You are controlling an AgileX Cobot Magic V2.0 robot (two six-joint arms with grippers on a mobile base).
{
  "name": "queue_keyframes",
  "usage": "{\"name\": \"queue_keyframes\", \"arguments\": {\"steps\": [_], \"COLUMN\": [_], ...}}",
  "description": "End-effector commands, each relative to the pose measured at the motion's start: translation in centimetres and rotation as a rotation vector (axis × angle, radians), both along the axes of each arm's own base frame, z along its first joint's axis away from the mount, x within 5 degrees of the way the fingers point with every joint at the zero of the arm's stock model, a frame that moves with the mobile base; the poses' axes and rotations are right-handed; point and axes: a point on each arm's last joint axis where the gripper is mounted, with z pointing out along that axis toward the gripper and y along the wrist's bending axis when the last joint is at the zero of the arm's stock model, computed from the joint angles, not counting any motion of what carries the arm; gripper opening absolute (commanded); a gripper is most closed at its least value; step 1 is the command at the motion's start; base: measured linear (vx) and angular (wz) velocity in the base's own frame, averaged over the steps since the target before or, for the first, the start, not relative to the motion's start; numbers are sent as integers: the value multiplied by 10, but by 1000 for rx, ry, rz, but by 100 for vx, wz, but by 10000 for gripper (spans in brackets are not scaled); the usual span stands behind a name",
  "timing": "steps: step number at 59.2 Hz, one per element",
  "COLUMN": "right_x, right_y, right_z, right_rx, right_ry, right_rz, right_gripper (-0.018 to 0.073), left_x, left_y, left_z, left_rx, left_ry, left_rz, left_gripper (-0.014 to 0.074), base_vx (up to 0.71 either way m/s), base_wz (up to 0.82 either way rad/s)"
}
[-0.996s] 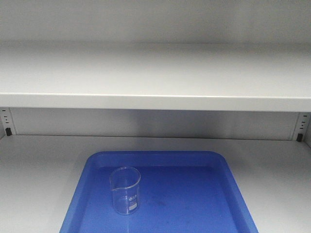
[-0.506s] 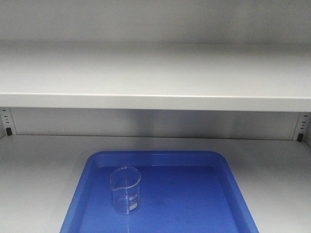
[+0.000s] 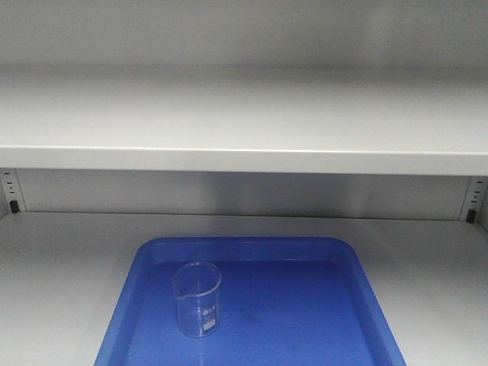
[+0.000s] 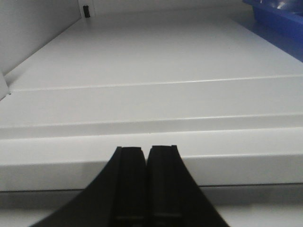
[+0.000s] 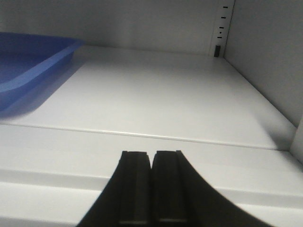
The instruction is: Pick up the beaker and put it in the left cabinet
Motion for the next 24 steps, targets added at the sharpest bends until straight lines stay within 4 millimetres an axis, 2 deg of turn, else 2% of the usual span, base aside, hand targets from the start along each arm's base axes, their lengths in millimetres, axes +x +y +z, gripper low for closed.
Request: {"name": "queue_keyframes", "arguments": {"steps": [1, 24], "right_x": [0, 0], "right_y": [0, 0], "right_z": [5, 5], "right_rx": [-10, -10], "right_ry": [-75, -75], "right_rz": [-4, -4], "right_gripper": [-6, -6], "left_x": [0, 0], "left_y": [-1, -1], "left_z": [11, 11], "left_rx": [-13, -13], "left_ry": [-104, -104], "left_rz": [-14, -14], "left_gripper": [4, 4], "base_vx": [0, 0], "base_wz": [0, 0]}}
